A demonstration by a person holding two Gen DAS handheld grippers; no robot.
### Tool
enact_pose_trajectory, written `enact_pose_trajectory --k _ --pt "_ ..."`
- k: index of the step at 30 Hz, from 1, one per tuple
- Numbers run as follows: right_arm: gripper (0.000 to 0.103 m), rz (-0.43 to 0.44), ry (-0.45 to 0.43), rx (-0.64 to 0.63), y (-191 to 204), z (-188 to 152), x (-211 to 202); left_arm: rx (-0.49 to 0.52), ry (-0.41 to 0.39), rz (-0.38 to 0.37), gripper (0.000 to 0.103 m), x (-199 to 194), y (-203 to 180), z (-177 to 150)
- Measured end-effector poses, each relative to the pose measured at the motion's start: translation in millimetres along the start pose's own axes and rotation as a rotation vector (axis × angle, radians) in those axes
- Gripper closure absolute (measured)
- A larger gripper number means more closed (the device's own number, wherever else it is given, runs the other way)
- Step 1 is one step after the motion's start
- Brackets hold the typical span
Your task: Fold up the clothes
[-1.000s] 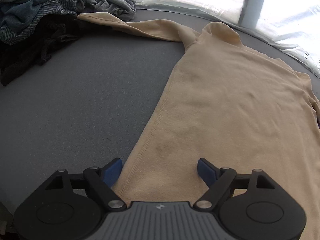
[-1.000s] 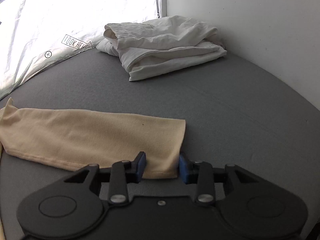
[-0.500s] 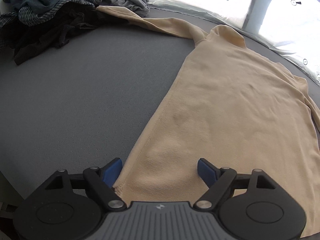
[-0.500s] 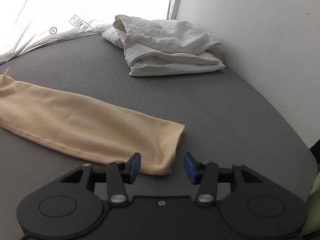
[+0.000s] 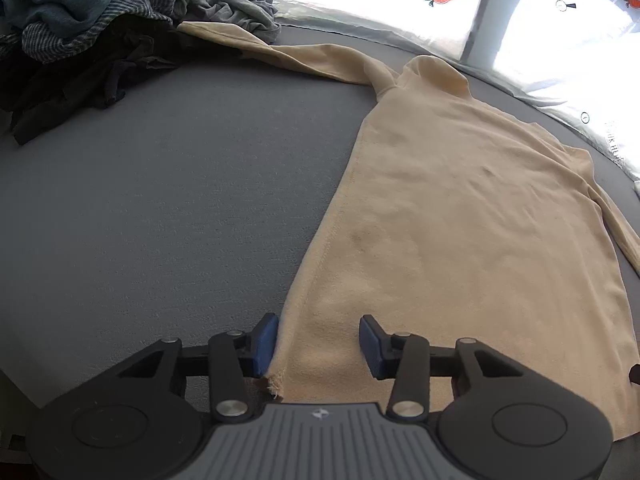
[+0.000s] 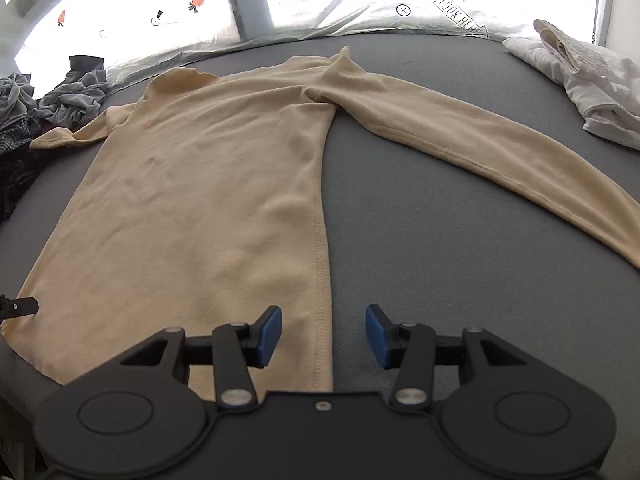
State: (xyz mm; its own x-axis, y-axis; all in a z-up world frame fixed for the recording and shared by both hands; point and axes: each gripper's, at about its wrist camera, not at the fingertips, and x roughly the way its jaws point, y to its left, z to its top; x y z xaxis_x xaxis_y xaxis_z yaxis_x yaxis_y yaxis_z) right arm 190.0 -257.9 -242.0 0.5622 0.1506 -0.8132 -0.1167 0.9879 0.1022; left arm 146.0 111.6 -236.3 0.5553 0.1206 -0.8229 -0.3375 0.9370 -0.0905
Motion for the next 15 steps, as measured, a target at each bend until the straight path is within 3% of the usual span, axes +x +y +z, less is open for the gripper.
enact_pose_trajectory --k 1,2,3,4,9,15 --pt "0.061 -0.015 0.005 -0.027 4.5 -1.1 0.8 -0.011 -0.002 0.000 0.073 -0.8 3.5 -0.5" --pt "0.074 -0.016 0.002 -0.034 5.1 -1.1 0.2 -0.026 0.000 -0.006 0.076 -1.5 7.2 -0.9" --pt "0.096 -0.008 0.003 -0.029 4.4 -1.1 -1.1 -0.041 0.001 -0.011 0.082 -2.3 10.8 -1.2" --pt "0.097 0.004 0.008 -0.012 2.6 -1.4 -3.0 -0.051 0.001 -0.013 0.090 -2.7 13.6 -2.0" --pt "0.098 -0.002 0.012 -0.003 0.0 -6.8 -7.2 -0.072 0.022 -0.055 0.100 -6.8 23.7 -5.8" --pt "0.096 -0.014 0.028 0.018 0.7 -5.9 -8.3 -0.044 0.055 -0.069 0.096 -8.9 25.7 -6.1"
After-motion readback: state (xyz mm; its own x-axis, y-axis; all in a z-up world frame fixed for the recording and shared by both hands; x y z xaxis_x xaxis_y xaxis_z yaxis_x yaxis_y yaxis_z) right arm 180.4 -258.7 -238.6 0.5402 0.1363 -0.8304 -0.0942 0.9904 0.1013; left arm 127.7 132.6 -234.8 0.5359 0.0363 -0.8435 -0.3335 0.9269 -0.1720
